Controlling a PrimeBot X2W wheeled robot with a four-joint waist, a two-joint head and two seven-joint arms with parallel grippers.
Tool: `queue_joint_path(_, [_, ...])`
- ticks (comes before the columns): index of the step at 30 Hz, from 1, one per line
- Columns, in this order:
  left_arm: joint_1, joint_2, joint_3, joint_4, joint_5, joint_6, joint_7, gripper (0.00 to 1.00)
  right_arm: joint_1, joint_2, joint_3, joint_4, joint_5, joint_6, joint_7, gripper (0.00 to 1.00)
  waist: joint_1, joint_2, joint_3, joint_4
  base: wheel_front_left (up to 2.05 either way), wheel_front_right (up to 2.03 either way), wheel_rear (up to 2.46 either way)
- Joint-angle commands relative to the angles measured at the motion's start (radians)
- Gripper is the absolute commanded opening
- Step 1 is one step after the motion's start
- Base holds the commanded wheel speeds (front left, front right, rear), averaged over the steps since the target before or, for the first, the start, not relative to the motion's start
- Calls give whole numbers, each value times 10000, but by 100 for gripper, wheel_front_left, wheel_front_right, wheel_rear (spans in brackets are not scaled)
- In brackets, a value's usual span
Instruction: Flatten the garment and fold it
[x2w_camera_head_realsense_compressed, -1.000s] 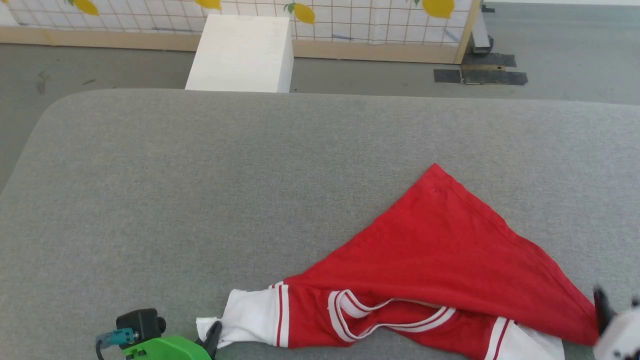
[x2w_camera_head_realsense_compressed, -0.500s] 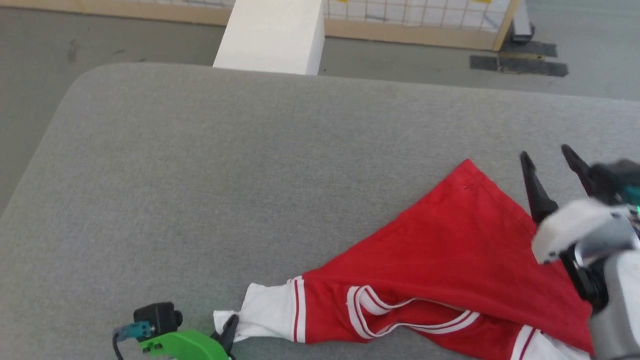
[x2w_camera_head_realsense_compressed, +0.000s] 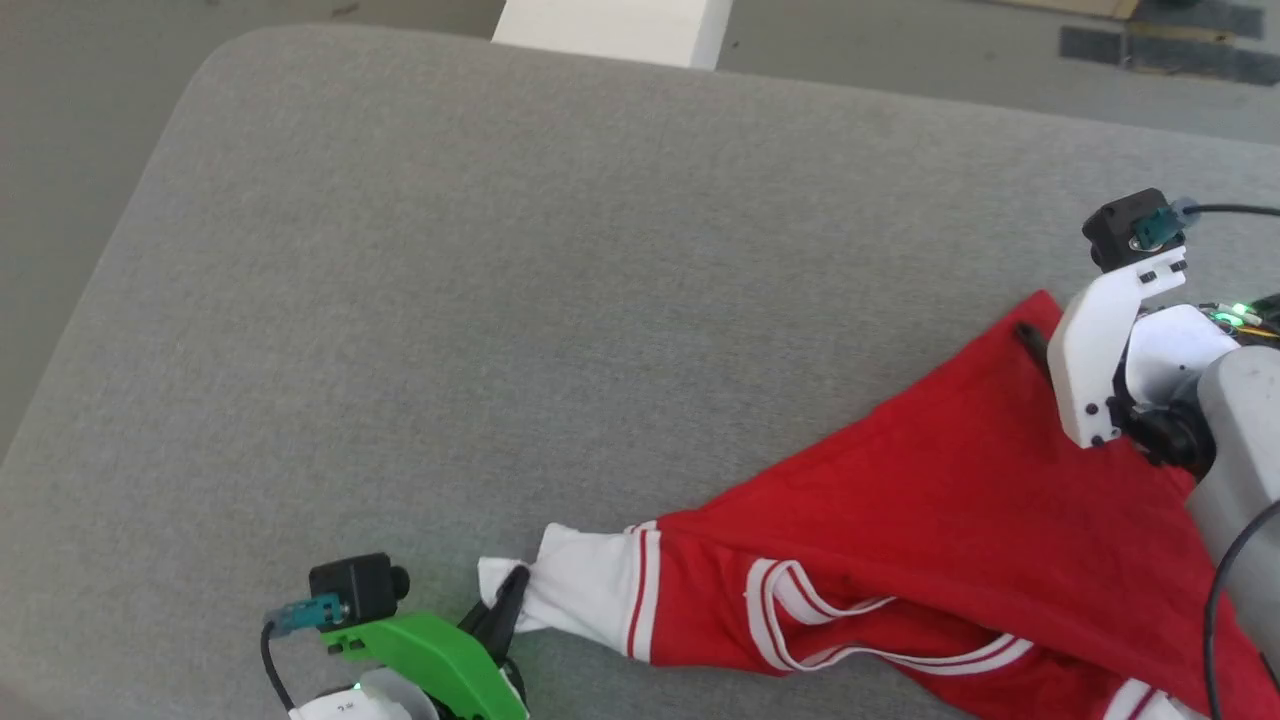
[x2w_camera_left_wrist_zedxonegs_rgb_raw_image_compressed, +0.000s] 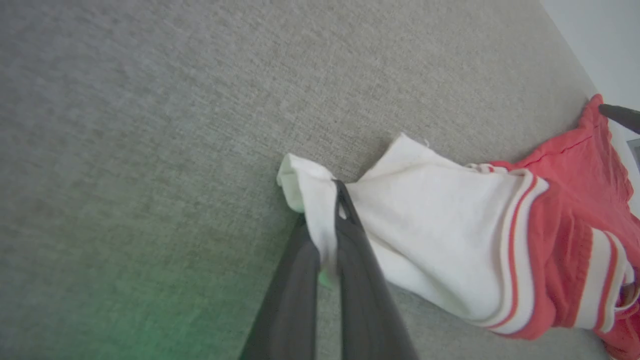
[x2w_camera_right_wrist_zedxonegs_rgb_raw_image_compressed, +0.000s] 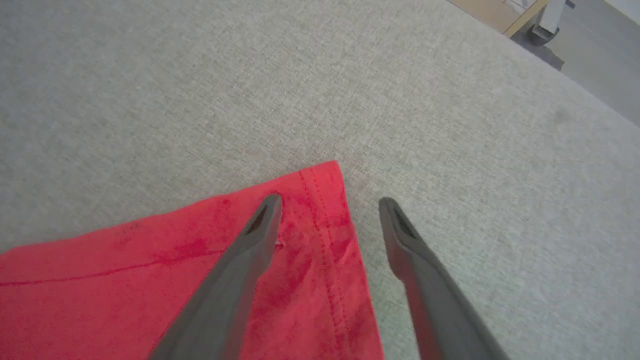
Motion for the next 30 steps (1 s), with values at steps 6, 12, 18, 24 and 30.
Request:
queue_joint_path(6, [-242,-139,-132,495,-70,-75,-131,0,-449,-135,136,625,385,-17,2255,26,0,-1,390,443,0,0,0])
queue_joint_path(12, [-190,-89,-100,589,-99,-35,-164,0,79,28,-431,117,396,-17,1166,0,0,-1,33,287,0,0,0])
queue_joint_path(18, [78,125,15,438,-84,86,-165,0,1557,870,-1762,-687,446,-17,-1619,0,0,-1,-660,-179,0,0,0])
queue_joint_path(24, [471,417,248,23,-26,277,-265,0,3492,1608,-2730,-2265,183,-17,-3691,0,0,-1,-1332,-939,0,0,0])
queue_joint_path(30, [629,673,565,-484,147,446,-666,0,5389,2505,-3612,-4142,-204,-17,-4407,0,0,-1,-1772,-1690,0,0,0])
